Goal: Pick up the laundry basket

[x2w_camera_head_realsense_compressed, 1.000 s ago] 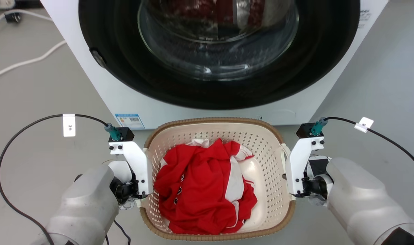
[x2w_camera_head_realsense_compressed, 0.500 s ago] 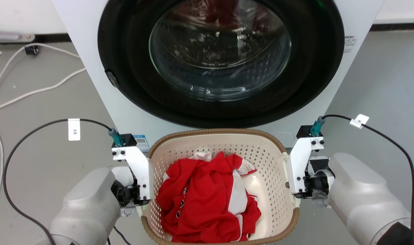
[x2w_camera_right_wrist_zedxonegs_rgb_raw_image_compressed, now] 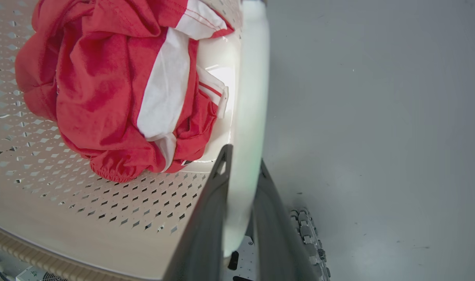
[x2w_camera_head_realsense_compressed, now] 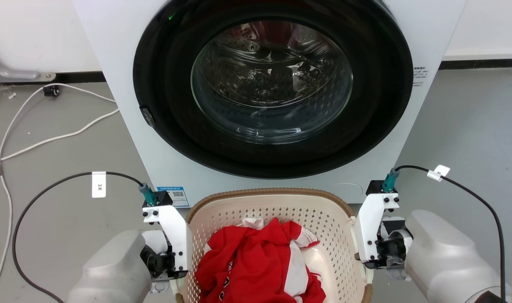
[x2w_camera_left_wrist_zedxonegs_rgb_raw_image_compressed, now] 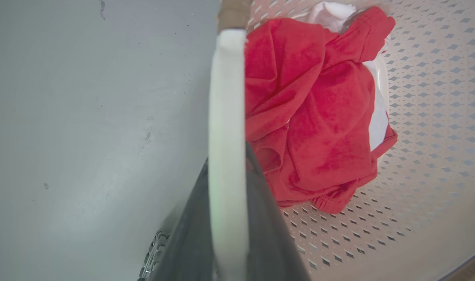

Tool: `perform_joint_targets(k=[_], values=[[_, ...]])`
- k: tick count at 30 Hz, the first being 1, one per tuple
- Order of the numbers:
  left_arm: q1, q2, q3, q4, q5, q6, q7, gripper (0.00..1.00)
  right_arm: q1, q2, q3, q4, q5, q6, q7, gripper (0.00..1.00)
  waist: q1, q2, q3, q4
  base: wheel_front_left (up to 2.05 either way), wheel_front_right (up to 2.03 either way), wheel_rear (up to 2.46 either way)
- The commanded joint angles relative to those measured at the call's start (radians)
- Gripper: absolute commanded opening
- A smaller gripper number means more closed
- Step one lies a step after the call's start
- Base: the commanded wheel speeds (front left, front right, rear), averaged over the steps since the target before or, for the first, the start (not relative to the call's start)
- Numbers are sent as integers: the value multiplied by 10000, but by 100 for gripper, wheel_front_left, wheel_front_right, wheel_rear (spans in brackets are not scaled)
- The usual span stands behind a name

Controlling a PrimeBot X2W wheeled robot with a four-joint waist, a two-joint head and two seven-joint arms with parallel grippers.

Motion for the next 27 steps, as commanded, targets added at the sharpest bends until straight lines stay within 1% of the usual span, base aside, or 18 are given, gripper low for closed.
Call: perform_joint_targets(k=[1, 10, 16, 27], values=[[66, -41, -25, -73, -33, -54, -78, 0, 159, 71, 10, 22, 40, 32, 57, 0, 1, 0, -39, -4, 0, 0, 0], [276, -65, -165, -148, -162, -54, -195, 0, 307, 144, 10, 39, 33, 32, 2, 0, 1, 0, -144, -40, 0, 0, 0], [211, -52, -191, -184, -240, -54, -295, 0, 220, 181, -26, 40, 23, 32, -232, 0, 1, 0, -115, -64, 0, 0, 0], [226, -101, -316, -243, -376, -54, -483, 0, 202, 194, 13, 46, -26, 32, -236, 0, 1, 0, -139, -58, 0, 0, 0]])
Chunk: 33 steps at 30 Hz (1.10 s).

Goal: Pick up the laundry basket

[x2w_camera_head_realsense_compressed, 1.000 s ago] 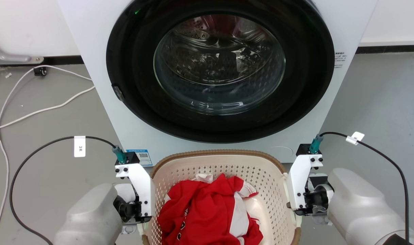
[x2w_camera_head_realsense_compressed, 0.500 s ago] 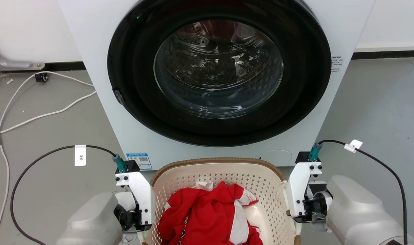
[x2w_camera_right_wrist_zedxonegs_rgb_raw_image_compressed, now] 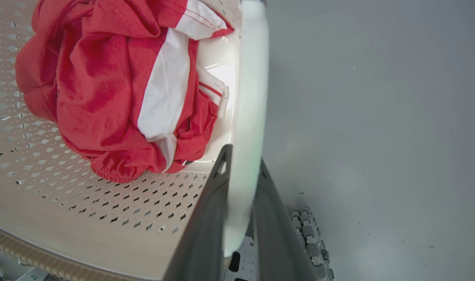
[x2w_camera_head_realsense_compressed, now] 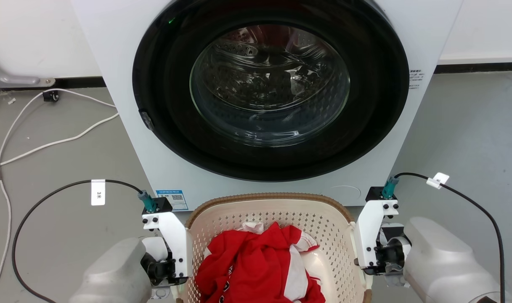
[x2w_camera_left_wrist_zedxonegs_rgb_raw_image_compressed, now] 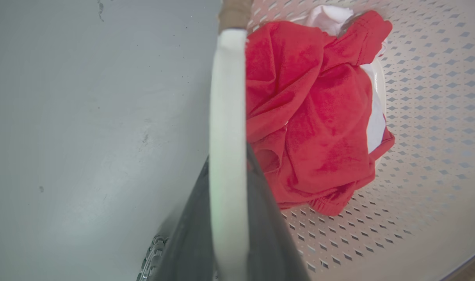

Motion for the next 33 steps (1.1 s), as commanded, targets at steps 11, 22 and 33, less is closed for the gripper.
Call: perform_joint_targets(k=[11, 22, 33], values=[[-31, -132, -147, -135, -201, -56, -117, 0, -129, 111, -8, -28, -28, 32, 19, 0, 0, 0, 58, -39, 0, 0, 0], [-83, -73, -291, -138, -316, -58, -147, 0, -77, 48, -52, -27, -22, 33, 6, 0, 0, 0, 90, -28, 0, 0, 0], [-108, -44, -423, -151, -403, -57, -190, 0, -29, 55, -97, -26, -40, 33, 15, 0, 0, 0, 74, -53, 0, 0, 0]])
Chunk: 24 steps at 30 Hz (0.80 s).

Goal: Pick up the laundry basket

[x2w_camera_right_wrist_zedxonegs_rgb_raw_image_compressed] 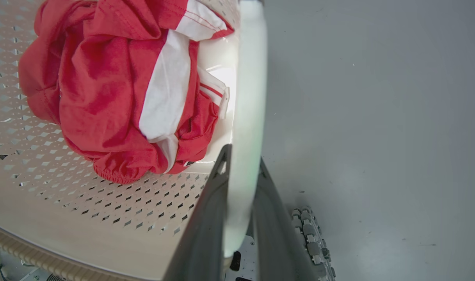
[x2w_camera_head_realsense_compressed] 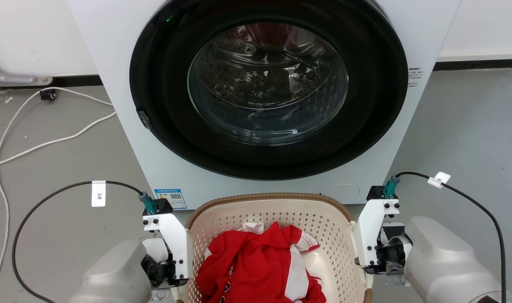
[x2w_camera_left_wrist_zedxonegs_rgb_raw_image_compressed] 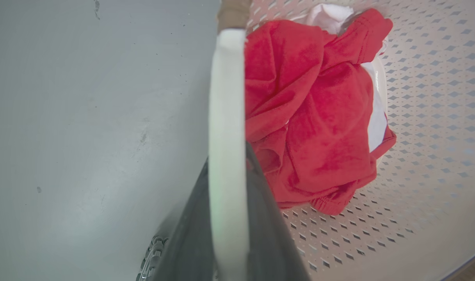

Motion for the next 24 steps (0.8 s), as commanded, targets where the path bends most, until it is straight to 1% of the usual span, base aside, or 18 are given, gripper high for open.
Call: perform_joint_targets(k=[1, 24], values=[[-106, -83, -29, -112, -34, -57, -77, 0, -2, 67, -28, -40, -18, 33, -6, 0, 0, 0, -2, -1, 0, 0, 0], [-182, -101, -275, -79, -293, -58, -191, 0, 79, 100, -144, -41, -36, 33, 1, 0, 0, 0, -5, 12, 0, 0, 0]])
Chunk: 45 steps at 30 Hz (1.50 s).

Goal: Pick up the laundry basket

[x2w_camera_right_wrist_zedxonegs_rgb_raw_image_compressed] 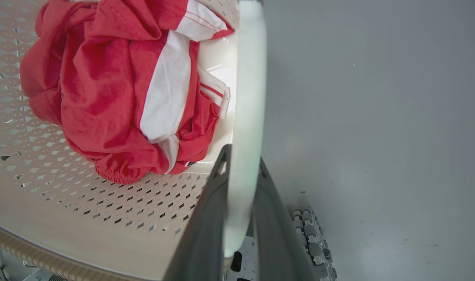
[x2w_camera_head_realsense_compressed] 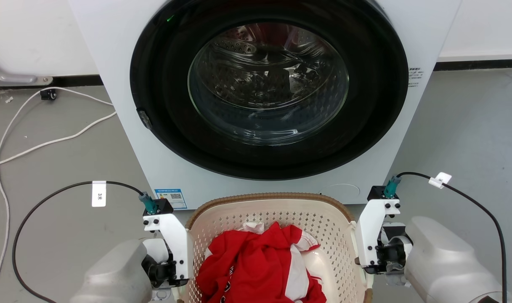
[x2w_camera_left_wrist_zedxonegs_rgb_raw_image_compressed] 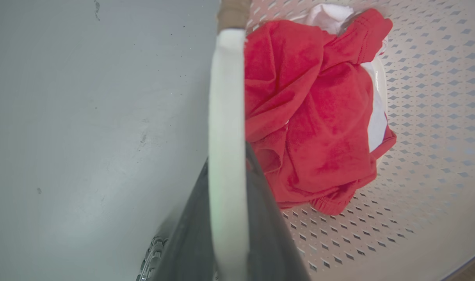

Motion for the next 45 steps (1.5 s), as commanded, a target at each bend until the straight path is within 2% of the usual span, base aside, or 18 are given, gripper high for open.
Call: perform_joint_targets(k=[1, 45], values=[[-154, -104, -45, -88, -90, -57, -71, 0, 74, 104, -39, -43, 11, 33, 15, 0, 0, 0, -3, 5, 0, 0, 0], [-107, -64, -404, -57, -433, -57, -150, 0, 156, 152, -279, -44, -109, 33, 19, 0, 0, 0, 15, 6, 0, 0, 0]])
